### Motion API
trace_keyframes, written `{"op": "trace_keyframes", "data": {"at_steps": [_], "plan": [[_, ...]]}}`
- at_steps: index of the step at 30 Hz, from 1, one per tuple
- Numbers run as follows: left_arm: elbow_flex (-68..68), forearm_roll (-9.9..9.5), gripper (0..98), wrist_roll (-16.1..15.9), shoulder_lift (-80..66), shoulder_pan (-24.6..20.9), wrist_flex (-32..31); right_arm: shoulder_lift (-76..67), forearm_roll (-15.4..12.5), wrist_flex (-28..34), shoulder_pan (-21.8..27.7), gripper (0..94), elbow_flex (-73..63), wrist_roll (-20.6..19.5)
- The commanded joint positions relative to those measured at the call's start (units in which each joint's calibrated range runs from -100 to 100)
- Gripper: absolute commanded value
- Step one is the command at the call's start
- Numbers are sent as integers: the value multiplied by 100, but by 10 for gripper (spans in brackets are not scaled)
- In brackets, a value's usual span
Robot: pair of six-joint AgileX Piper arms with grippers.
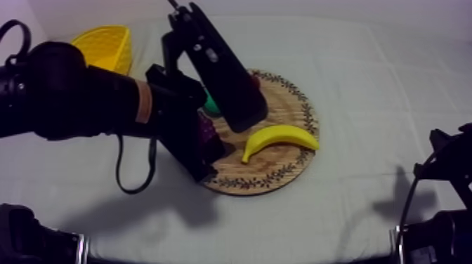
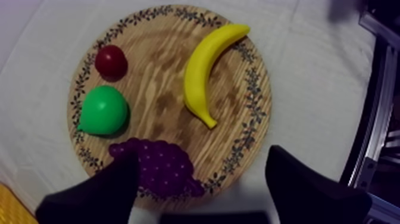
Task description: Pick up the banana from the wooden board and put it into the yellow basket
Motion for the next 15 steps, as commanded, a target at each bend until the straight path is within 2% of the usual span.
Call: {"op": "trace_keyframes", "data": {"at_steps": [1, 6, 15], "plan": [[-80, 17, 768, -39, 210, -7, 3, -2, 1, -6, 0, 3, 2, 1], [-477, 94, 763, -162, 841, -45, 111, -2, 1, -6, 0, 3, 2, 1], [-1613, 260, 753, -462, 2078, -182, 681, -2, 1, -6, 0, 3, 2, 1]]}}
